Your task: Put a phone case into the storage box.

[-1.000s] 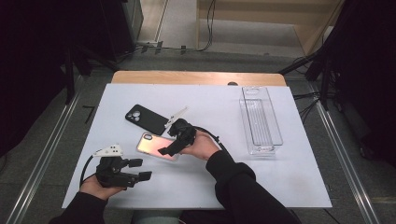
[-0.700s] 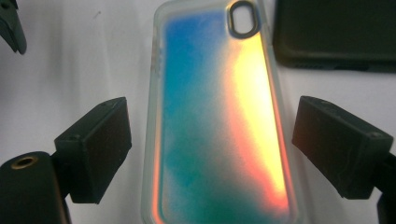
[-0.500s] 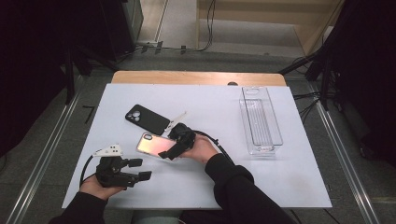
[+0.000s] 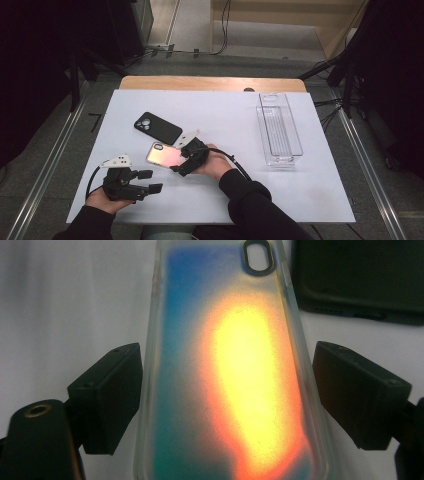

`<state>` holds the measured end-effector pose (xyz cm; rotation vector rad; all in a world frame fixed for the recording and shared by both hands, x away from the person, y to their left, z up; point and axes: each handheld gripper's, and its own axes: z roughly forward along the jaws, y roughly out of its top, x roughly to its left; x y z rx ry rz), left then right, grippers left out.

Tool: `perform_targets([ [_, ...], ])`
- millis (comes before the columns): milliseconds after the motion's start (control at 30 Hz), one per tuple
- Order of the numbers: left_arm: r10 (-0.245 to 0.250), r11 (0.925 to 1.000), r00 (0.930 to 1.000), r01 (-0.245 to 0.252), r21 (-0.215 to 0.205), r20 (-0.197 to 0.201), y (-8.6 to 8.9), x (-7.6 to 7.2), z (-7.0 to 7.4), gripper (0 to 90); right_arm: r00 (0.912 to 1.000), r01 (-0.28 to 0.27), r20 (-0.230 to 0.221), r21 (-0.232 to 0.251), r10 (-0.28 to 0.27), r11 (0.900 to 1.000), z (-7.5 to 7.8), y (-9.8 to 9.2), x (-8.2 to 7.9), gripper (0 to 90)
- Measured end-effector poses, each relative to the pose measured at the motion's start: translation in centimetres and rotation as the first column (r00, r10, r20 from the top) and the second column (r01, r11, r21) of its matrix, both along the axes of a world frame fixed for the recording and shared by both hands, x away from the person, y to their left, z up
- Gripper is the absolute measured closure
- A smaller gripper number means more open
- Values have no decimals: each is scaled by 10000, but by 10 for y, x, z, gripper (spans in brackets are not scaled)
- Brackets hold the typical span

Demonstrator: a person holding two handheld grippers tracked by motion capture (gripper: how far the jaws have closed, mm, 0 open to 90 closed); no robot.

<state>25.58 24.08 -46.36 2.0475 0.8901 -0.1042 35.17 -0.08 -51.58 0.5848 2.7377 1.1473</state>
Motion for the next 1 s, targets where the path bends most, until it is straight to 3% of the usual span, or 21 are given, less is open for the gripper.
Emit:
perform_targets([
  [67, -4, 10000, 10000, 4, 2, -3, 0, 0, 0, 262, 9998, 15, 188, -147, -12, 9999, 0, 2, -2, 138],
  [333, 30, 10000, 10000, -30, -13, -14, 1, 0, 0, 263, 9997, -85, 220, -214, 90, 9997, 1, 1, -1, 152],
  [567, 61, 10000, 10000, -61, -17, -16, 1, 1, 0, 262, 9982, -590, 84, -415, 594, 9974, 5, -2, 3, 153],
  [1000, 185, 9997, 9998, -186, -125, -47, 2, 1, 1, 263, 9976, -439, -527, 159, 447, 9989, 22, -14, 6, 155],
])
